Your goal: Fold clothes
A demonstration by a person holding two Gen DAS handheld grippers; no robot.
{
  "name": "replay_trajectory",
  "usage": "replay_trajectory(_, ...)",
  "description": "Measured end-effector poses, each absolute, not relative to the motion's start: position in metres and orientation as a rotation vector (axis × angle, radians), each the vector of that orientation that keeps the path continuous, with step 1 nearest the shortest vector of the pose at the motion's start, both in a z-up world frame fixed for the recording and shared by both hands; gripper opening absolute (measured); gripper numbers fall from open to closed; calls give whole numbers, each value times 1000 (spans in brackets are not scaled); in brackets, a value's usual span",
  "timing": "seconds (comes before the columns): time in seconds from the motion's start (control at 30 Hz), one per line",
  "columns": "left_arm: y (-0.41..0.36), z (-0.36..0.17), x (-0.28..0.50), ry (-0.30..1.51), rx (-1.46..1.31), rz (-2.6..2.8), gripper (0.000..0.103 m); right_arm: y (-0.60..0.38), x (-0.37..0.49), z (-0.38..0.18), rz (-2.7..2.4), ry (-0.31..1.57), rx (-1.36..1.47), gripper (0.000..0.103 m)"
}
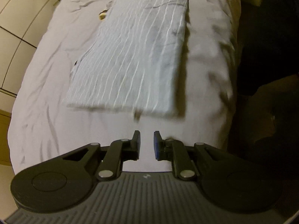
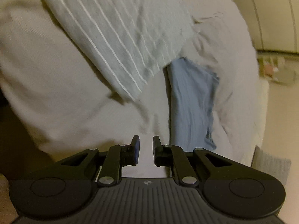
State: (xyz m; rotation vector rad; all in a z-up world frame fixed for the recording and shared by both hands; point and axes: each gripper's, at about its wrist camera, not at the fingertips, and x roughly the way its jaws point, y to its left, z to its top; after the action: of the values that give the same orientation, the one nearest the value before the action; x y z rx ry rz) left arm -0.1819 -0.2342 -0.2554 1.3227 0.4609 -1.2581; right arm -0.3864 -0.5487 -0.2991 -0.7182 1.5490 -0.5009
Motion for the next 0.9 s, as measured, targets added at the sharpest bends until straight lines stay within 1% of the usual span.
replay_trajectory(0.07,-214,-251,-176,476,1321,-1257,13,-514,-372,-282,-556,1514,-652,20)
replay_trajectory(0.2,-182,-233,-155,475,1282,-1243,13,-452,-331,-252,-591,1424,-547,28)
replay_trajectory(0.27,-178,-229,-144,466,1276,-1230,14,-429,-310,-243,-592,1377,-480,29)
replay_trajectory(0.33,-175,-226,-134,460,1267,-1216,19,-408,-292,-234,-584,1341,-415,31)
replay_trajectory(0.47,-179,-218,-118,452,1246,-1198,22,-372,-270,-221,-537,1290,-308,31)
replay_trajectory(0.53,-185,-210,-112,448,1240,-1201,26,-360,-263,-216,-520,1270,-267,31)
replay_trajectory(0.57,-188,-207,-109,448,1237,-1203,31,-356,-259,-213,-514,1261,-246,32)
replay_trajectory(0.6,-190,-204,-107,455,1232,-1206,39,-353,-257,-210,-511,1250,-221,33)
replay_trajectory(0.67,-197,-201,-103,483,1234,-1224,49,-354,-252,-204,-515,1221,-159,41)
replay_trajectory(0.73,-206,-200,-102,507,1241,-1242,50,-363,-247,-199,-502,1197,-90,43)
replay_trajectory(0.77,-210,-199,-102,508,1245,-1245,54,-367,-245,-197,-493,1190,-59,46)
replay_trajectory(0.8,-213,-198,-102,509,1246,-1247,60,-370,-242,-195,-482,1182,-28,47)
replay_trajectory(0.9,-225,-195,-104,500,1238,-1255,68,-379,-233,-191,-463,1170,50,48)
